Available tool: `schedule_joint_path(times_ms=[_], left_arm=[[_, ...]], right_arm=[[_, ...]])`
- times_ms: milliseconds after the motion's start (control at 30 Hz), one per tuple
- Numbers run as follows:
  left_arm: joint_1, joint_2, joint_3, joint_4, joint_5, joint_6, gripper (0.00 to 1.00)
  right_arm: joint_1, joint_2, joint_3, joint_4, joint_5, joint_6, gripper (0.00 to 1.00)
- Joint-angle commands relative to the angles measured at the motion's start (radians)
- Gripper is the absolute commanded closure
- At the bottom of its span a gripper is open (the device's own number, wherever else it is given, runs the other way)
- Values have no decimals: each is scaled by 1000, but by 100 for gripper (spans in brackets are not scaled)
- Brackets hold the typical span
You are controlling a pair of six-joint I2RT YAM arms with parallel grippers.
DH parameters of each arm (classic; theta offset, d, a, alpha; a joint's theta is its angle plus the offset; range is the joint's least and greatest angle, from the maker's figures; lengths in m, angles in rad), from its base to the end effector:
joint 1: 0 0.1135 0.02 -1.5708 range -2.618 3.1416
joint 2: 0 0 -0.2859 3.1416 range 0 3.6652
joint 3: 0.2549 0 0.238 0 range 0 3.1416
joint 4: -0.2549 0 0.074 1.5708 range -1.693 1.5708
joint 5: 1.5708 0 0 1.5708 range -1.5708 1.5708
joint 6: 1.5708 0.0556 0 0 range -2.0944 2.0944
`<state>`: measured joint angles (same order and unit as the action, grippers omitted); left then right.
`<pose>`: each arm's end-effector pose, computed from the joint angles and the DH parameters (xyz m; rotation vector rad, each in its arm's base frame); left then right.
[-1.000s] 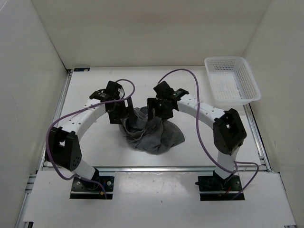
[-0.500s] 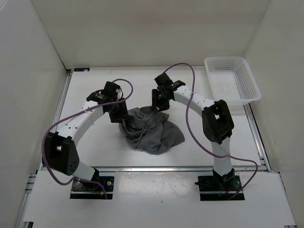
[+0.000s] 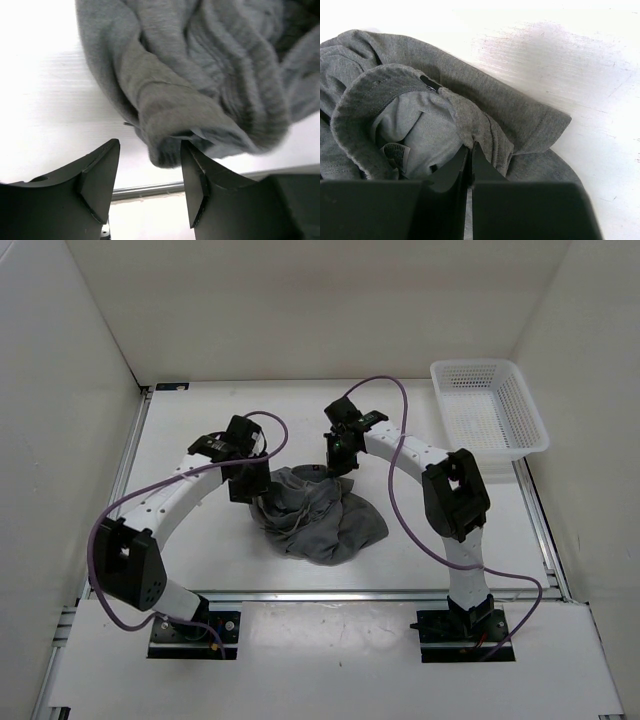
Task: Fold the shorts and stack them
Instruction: Flatten the shorts out
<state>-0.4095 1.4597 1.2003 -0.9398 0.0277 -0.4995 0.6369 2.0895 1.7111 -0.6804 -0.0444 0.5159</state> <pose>0.2501 -0.1102 0.2758 -0.1190 2.8051 -0.2666 0.3695 0.2764 0.2195 -0.1791 2.6969 0.4359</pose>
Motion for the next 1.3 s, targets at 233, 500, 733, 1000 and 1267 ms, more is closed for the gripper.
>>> schedule_joint_path(times_ms=[233,500,733,1000,1267], left_arm=[[12,226,267,-29,-150,-37,90],[176,271,801,-228,-142,-28,90],[304,88,970,-228,-11,-37,90],[60,-312,183,14,170,-135,60],[-72,-345,-24,21,98,-185,10]], right_arm=[[-5,-53,62,-48,6,-34,100],[-111,-28,666,-203,26,-79,100],[-121,-335,592,-15,58,-125,100],[-74,-865,-442,377,317,-188,89],[-195,-1039,-688,193,486,-128,12]])
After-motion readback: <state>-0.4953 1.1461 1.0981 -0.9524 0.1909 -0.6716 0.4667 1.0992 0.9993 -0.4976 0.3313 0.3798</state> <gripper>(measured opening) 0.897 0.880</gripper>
